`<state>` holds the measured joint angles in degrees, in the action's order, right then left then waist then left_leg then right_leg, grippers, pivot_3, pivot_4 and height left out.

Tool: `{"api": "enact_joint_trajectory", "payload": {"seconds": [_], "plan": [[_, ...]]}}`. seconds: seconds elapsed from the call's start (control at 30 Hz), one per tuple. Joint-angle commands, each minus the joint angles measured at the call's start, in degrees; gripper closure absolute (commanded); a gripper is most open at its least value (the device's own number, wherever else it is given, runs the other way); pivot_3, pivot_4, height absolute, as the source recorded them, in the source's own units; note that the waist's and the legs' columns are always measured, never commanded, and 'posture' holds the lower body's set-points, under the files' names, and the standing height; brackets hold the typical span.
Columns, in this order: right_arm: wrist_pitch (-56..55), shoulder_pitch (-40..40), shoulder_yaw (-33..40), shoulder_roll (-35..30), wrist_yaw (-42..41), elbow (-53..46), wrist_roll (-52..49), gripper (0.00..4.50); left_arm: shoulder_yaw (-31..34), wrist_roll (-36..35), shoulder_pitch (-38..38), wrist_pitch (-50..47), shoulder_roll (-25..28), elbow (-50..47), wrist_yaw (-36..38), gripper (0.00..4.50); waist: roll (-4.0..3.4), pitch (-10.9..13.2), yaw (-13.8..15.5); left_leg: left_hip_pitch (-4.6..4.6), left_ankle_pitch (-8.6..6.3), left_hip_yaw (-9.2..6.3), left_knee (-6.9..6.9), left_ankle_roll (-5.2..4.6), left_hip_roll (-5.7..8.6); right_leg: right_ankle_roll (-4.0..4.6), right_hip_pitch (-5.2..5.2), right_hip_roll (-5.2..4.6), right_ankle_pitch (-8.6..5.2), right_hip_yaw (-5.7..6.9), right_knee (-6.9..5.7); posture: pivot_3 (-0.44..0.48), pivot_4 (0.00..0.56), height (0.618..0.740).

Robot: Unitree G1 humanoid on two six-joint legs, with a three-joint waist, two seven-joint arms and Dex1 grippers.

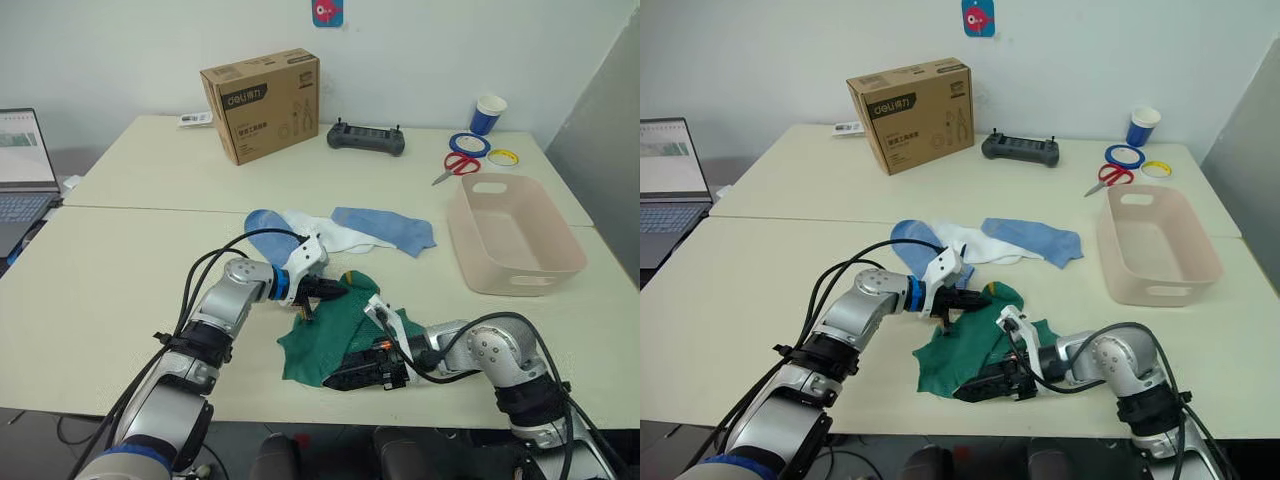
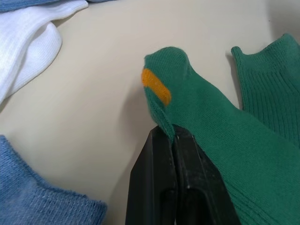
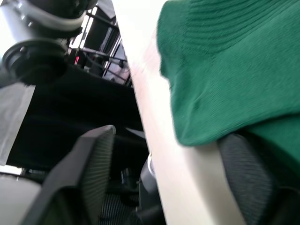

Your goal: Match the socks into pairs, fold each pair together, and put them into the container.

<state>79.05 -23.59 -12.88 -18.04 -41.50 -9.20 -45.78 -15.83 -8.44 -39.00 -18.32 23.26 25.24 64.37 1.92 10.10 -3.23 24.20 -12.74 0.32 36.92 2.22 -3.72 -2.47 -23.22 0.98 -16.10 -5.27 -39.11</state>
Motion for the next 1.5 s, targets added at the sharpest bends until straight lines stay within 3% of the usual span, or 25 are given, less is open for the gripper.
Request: {"api": "enact_joint_trajectory", "payload": {"seconds": [0.03, 0.23, 0.27, 0.57, 0.77, 0.9, 1.23, 1.33, 1.5], "plan": [[1.12, -0.38, 2.14, 1.50, 2.33, -0.08, -0.51, 2.29, 0.96, -0.33, -0.05, -0.05, 0.00, -1.96, 0.22, 4.50, 0.00, 0.00, 0.01, 0.02, 0.00, 0.00, 0.00, 0.00, 0.00, 0.00, 0.00, 0.00, 0.00, 0.00, 0.01, 0.000, 0.150, 0.740], [2.34, -0.47, 2.97, 1.27, 2.76, -0.44, -1.29, 4.38, 1.59, -0.78, 0.79, -0.90, 0.46, -3.46, 0.09, 4.50, 0.01, -0.01, -0.01, 0.04, 0.00, -0.01, 0.01, 0.00, 0.00, 0.00, 0.00, -0.02, 0.00, 0.01, 0.03, 0.000, 0.150, 0.740], [2.75, -0.56, 3.42, 1.18, 2.77, -0.61, -1.66, 4.47, 1.81, -0.90, 0.92, -1.09, 0.55, -3.76, 0.02, 4.50, 0.01, -0.01, -0.02, 0.02, 0.00, -0.02, 0.01, 0.00, 0.00, -0.02, 0.01, -0.01, 0.02, 0.02, 0.02, 0.000, 0.150, 0.740], [7.33, -0.54, 9.35, -1.57, 2.27, -4.90, -6.09, 4.47, 7.21, -4.60, 3.82, -6.84, 1.98, -12.87, -3.32, 4.50, 0.00, -0.01, 0.01, 0.12, 0.01, -0.03, 0.02, -0.01, 0.01, -0.05, -0.03, -0.02, 0.08, 0.00, 0.07, 0.000, 0.150, 0.740], [7.88, -1.90, 14.31, -11.26, -2.73, -8.56, -9.81, 4.47, 13.55, -11.71, 10.11, -18.75, 5.43, -29.91, -7.18, 4.50, -0.02, 0.01, -0.09, 0.19, 0.01, -0.06, 0.01, -0.01, 0.01, -0.08, -0.07, -0.05, 0.06, 0.04, 0.10, 0.000, 0.150, 0.740], [8.14, -3.87, 16.27, -14.25, -4.23, -7.10, -11.63, 4.47, 16.27, -16.40, 15.72, -25.79, 6.01, -40.69, -11.27, 4.50, -0.02, 0.01, -0.18, 0.14, 0.01, -0.06, -0.01, -0.01, 0.00, -0.09, -0.06, -0.04, 0.06, 0.03, 0.10, 0.000, 0.150, 0.740], [4.86, -6.77, 12.79, -21.65, -9.60, -0.41, -9.22, 4.47, 19.99, -22.70, 29.43, -34.04, -1.18, -59.43, -28.90, 4.50, 0.00, 0.02, 0.05, 0.15, 0.01, -0.03, 0.03, -0.01, 0.04, -0.09, 0.00, -0.10, 0.06, 0.00, 0.14, 0.000, 0.150, 0.740], [3.43, -6.00, 11.42, -23.31, -10.91, 0.72, -8.39, 4.47, 19.74, -21.83, 32.61, -33.74, -3.58, -61.03, -33.61, 4.50, 0.00, 0.02, 0.05, 0.15, 0.01, -0.04, 0.02, -0.01, 0.04, -0.09, -0.01, -0.09, 0.06, 0.01, 0.16, 0.000, 0.150, 0.740], [1.58, -2.83, 10.23, -24.00, -12.23, -0.50, -7.97, 4.47, 16.89, -19.61, 36.49, -29.32, -4.47, -59.30, -35.61, 4.50, 0.01, 0.01, 0.07, 0.12, 0.01, -0.05, 0.03, -0.01, 0.04, -0.08, 0.00, -0.06, 0.06, 0.00, 0.14, 0.000, 0.150, 0.740]]}}
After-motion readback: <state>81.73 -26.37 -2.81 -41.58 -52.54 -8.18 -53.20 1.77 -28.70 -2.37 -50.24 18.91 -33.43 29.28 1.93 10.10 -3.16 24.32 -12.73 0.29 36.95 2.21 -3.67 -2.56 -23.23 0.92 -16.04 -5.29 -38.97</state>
